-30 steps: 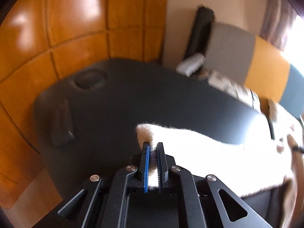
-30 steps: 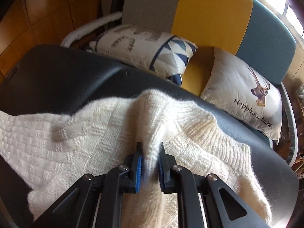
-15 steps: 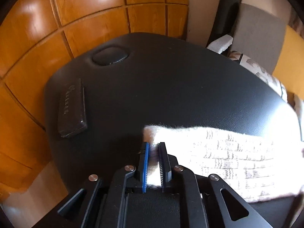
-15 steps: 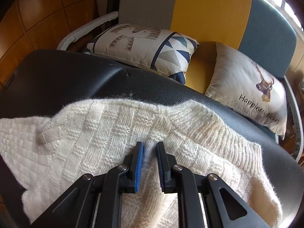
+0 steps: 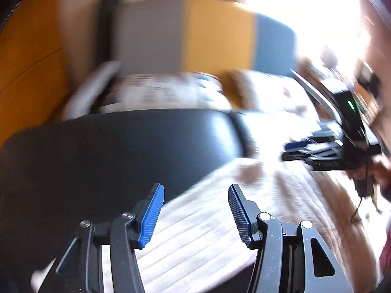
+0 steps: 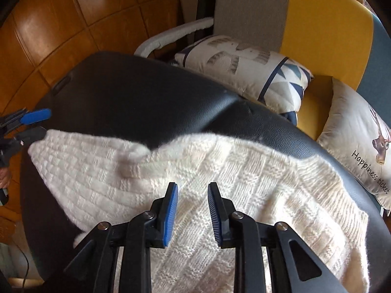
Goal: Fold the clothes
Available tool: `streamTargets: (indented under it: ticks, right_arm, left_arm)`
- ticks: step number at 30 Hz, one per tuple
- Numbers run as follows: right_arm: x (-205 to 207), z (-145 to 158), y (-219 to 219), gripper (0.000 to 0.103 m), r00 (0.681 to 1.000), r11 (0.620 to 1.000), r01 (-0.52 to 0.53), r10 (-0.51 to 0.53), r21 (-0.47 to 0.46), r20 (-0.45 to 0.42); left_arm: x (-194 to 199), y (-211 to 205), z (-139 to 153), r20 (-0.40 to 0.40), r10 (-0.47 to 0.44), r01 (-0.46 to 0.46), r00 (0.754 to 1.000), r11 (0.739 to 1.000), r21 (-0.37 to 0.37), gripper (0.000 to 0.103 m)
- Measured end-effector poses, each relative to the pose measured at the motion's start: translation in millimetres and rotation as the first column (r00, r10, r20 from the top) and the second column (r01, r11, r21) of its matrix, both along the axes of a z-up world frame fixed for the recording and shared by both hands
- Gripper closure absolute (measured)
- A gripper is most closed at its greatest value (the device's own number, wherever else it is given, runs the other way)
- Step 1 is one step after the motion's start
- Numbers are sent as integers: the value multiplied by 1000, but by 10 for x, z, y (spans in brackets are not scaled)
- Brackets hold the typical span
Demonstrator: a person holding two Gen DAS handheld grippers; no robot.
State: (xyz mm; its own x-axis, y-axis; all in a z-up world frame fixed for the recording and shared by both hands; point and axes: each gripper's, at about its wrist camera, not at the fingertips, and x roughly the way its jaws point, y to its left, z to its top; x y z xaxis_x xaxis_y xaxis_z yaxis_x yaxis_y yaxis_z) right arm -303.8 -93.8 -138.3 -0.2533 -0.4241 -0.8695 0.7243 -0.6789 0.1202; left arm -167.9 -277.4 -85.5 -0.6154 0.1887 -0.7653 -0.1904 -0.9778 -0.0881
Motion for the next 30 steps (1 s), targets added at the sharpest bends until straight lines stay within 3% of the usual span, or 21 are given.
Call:
streamTargets:
  ticks: [2,7,12,14,15,16,17,18,20,30]
  right_arm:
    - [7,-64,26,78,1000,1000,-9,9,2,11]
    - [-11,-93,102,78,999,999,-31,31,-23,15]
    - [-34,-60,112,78,999,999,-43,42,-29,-18]
    - [-39,-80,94,78,999,999,-40,40,-16,-26]
    - [-47,-96,84,78,999,999,-38,38,-12,-27]
    - [-54,-113,74,78,999,999,-36,36,-8,-28]
    - [-61,-124,70,78,999,1000,-29,29,-7,-27]
    - [-68,-128,70,77,1000,1000,-18,18,-10,-25]
    - [-76,-131,70,77,1000,1000,7,-7,-13,-22]
    - [-64,-198,-108,78,986,993,112,-107,37,-131]
  left_arm:
    - [-227,232,-114,18,-66,67,998,997,-41,47]
    - [-594,450,-326,85,-160,164,983,986,-35,47]
    - [-834,381,-490,159,-176,179,972,984,-4,48]
    - [-864,357,-534,148,-188,191,971,981,-7,51]
    - [-846,344,-540,148,-183,187,972,982,-10,58]
    - [-849,317,-573,144,-170,170,975,985,12,75]
    - [-850,290,-601,141,-155,151,978,988,36,85]
    - [-850,262,-603,140,-128,119,982,990,70,90]
    - [-822,236,-568,96,-57,48,994,995,90,91]
    - [-821,297,-581,38,102,-100,994,994,-46,88]
